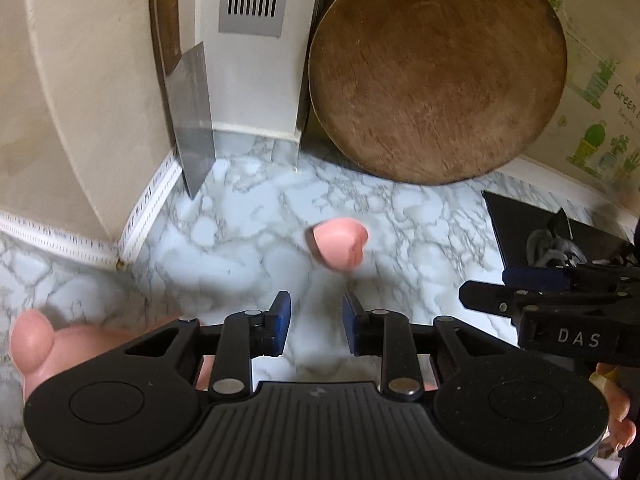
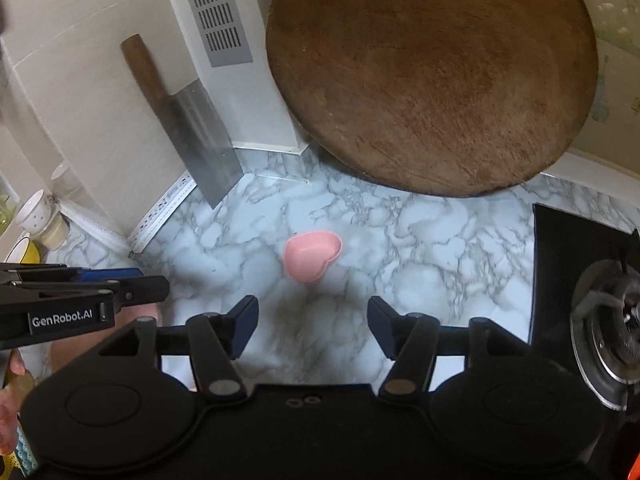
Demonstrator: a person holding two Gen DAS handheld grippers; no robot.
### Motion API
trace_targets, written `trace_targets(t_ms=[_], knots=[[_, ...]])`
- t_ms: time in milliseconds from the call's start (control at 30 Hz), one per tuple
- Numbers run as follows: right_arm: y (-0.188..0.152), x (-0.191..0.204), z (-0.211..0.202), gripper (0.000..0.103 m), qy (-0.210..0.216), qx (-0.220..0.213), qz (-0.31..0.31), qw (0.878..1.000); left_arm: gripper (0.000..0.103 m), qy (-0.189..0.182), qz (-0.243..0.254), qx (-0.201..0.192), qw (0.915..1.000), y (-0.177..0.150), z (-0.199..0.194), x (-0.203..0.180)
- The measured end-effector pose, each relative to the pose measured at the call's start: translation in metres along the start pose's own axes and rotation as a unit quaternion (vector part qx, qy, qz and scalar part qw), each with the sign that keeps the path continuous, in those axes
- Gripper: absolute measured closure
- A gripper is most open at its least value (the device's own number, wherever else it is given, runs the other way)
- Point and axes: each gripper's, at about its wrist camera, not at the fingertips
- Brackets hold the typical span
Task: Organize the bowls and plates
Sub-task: 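Move both tools to the small pink heart-shaped dish and close on it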
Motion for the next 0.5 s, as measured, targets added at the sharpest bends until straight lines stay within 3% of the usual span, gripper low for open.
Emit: trace_targets(t_ms=[33, 133, 267, 400, 500], knots=[[0.002, -0.002, 0.004, 0.040, 0.000, 0.001, -0.001, 1.000, 0.069, 0.001, -0.003, -0.001, 1.0000, 0.003, 0.003, -0.001], [0.008, -0.007, 0.014, 0.037, 0.008, 0.003, -0.002, 1.000, 0.034, 0.007, -0.021, -0.009, 0.9997, 0.011, 0.014, -0.001], [0.016, -0.015, 0.031, 0.027, 0.013, 0.007, 0.000, 1.000, 0.032, 0.014, -0.026, -0.012, 0.9995, 0.019, 0.030, -0.003], [0.025, -0.023, 0.048, 0.011, 0.018, 0.007, -0.001, 1.000, 0.032, 0.020, -0.037, -0.006, 0.9991, 0.027, 0.054, -0.001], [0.031, -0.027, 0.064, 0.008, 0.024, 0.012, -0.006, 1.000, 0.032, 0.027, -0.051, 0.004, 0.9983, 0.030, 0.074, 0.004]])
Point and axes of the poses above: each gripper's, at about its wrist camera, not at the fingertips, and z roughly the way its jaws point, x to its left, y to its top, and after that the axes turned 10 degrees about -x, right-handed
